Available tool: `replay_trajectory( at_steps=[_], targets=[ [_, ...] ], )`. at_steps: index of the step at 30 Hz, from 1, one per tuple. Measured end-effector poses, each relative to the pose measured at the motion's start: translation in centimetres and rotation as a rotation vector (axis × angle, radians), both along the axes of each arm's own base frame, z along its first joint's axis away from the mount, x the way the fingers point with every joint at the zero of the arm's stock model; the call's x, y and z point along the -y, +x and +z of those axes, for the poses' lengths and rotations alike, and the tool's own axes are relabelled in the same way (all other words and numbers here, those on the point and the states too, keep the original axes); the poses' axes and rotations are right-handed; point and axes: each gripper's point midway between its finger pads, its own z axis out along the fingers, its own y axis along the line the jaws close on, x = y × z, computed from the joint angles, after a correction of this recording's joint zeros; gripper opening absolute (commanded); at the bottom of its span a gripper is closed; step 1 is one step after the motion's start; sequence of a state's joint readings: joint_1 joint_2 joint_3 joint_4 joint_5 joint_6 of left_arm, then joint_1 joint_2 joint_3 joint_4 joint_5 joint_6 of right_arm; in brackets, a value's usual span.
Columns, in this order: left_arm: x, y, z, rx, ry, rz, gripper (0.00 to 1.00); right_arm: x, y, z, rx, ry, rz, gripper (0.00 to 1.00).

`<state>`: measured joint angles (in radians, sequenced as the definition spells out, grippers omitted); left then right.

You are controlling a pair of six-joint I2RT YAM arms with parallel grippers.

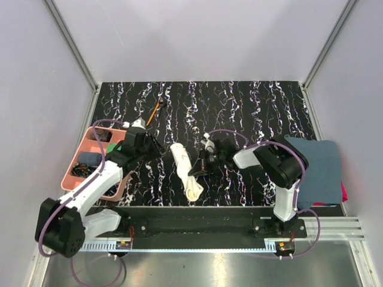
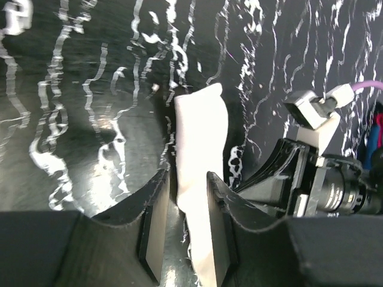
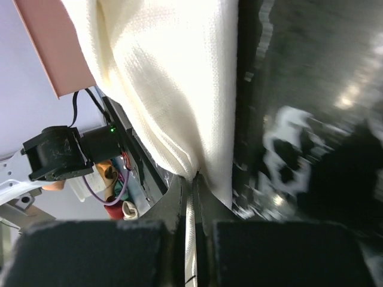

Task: Fold the napkin into a case and place the utensils inside
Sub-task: Turn over the smaller rectangle-folded napkin at the center of the board.

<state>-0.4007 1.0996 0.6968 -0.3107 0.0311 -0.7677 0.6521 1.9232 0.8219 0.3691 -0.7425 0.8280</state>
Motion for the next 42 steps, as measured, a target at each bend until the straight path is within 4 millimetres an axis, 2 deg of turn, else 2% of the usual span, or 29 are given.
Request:
replay_trajectory(
  at_steps=[5, 8, 12, 16, 18, 20, 23, 28, 32, 36, 39, 42],
  targets=[
    [1.5, 0.7, -0.6, -0.008, -0.039, -0.049, 0.34, 2.3, 0.6, -0.2, -0.011, 0.025, -0.039, 0.10],
    [2.6, 1.2, -1.1, -0.022, -0.058, -0.082, 0.31, 3.7, 1.1, -0.1, -0.014, 0.041, -0.065, 0.09],
    [5.1, 2.0, -1.9, -0.046, -0.084, -0.139, 0.29, 5.2, 1.6, 0.1, -0.027, 0.065, -0.089, 0.03],
    [6.3, 2.1, -1.9, -0.049, -0.122, -0.146, 0.29, 5.2, 1.6, 1.6, -0.015, 0.097, -0.077, 0.01],
    [6.2, 2.3, -1.3, -0.029, -0.138, -0.128, 0.30, 5.0, 1.6, 3.2, 0.013, 0.106, -0.067, 0.01],
    [5.6, 2.0, -0.6, 0.000, -0.142, -0.101, 0.30, 4.5, 1.8, 5.1, 0.049, 0.126, -0.056, 0.01],
    [4.3, 1.5, 1.6, 0.071, -0.152, -0.049, 0.30, 3.0, 2.4, 7.7, 0.102, 0.163, -0.032, 0.01],
    [2.0, 0.9, 4.9, 0.180, -0.150, 0.039, 0.29, -1.0, 1.4, 9.3, 0.107, 0.214, 0.031, 0.00],
    [0.4, 0.0, 4.1, 0.163, -0.118, 0.081, 0.29, -4.1, 0.2, 8.3, 0.064, 0.246, 0.079, 0.00],
    [-1.2, -1.7, 1.8, 0.114, -0.071, 0.117, 0.28, -6.8, -0.1, 7.3, 0.016, 0.294, 0.097, 0.00],
    [-2.3, -2.6, 1.0, 0.094, -0.036, 0.139, 0.28, -7.6, -0.2, 7.1, -0.005, 0.337, 0.095, 0.00],
    [-2.7, -2.7, 1.0, 0.097, -0.018, 0.150, 0.24, -7.4, -0.4, 7.1, -0.003, 0.365, 0.089, 0.01]
  ],
)
